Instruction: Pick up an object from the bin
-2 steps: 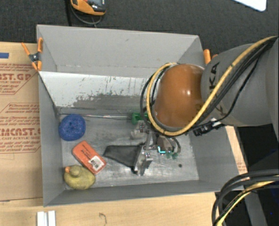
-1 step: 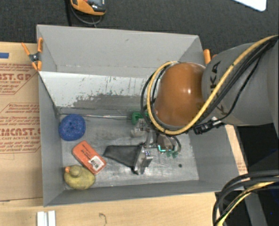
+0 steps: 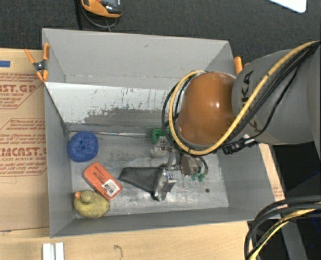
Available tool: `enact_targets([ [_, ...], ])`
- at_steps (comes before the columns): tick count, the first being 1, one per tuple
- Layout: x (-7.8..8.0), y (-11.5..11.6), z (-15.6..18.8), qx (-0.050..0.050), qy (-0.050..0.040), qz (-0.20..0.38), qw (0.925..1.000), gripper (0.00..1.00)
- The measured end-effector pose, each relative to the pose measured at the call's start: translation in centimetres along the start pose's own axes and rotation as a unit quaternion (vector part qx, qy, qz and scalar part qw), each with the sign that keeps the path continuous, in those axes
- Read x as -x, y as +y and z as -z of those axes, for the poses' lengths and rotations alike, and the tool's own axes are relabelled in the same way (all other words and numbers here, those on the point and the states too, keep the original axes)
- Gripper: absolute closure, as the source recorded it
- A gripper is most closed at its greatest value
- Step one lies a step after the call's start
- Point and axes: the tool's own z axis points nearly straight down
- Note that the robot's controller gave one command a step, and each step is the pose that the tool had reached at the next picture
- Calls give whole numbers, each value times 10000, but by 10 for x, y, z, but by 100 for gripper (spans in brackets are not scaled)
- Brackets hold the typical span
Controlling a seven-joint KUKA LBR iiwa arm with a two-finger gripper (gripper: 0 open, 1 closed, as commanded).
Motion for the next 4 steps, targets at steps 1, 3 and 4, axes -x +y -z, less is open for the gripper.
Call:
enact_targets([
  [1, 6, 2, -15, 5, -54, -23, 10000, 0],
  [3, 48, 19, -92, 8, -23, 744, 9972, 100],
  [4, 48, 19, -92, 8, -23, 743, 9972, 100],
])
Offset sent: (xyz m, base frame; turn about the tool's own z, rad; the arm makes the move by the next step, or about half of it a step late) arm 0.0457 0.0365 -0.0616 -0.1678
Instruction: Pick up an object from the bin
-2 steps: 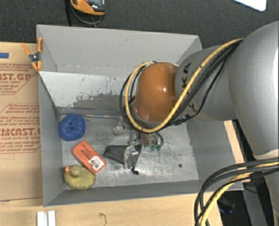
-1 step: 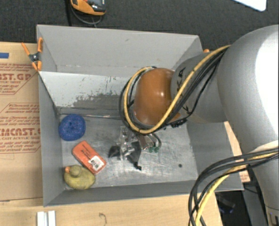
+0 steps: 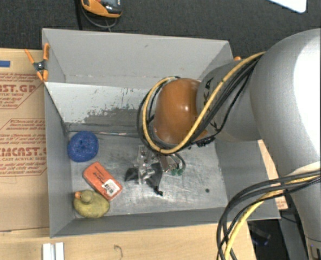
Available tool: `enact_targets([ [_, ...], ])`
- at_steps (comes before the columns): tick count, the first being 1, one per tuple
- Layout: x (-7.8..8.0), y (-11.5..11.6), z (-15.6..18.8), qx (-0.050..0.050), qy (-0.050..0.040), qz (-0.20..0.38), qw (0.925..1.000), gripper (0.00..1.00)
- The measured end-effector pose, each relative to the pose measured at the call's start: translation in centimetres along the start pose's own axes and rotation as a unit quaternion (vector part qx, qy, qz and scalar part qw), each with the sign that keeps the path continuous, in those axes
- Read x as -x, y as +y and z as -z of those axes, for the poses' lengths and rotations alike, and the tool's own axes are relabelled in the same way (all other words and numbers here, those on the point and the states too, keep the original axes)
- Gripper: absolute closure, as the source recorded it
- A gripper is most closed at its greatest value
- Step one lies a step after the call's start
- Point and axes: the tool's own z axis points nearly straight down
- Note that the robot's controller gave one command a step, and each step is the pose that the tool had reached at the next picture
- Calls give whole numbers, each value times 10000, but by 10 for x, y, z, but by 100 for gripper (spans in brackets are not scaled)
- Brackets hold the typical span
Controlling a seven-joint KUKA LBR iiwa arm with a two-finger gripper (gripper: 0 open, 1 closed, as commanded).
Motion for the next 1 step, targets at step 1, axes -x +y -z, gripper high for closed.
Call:
enact_targets([
  [1, -41, 4, 163, -9, -7, -123, 9999, 100],
])
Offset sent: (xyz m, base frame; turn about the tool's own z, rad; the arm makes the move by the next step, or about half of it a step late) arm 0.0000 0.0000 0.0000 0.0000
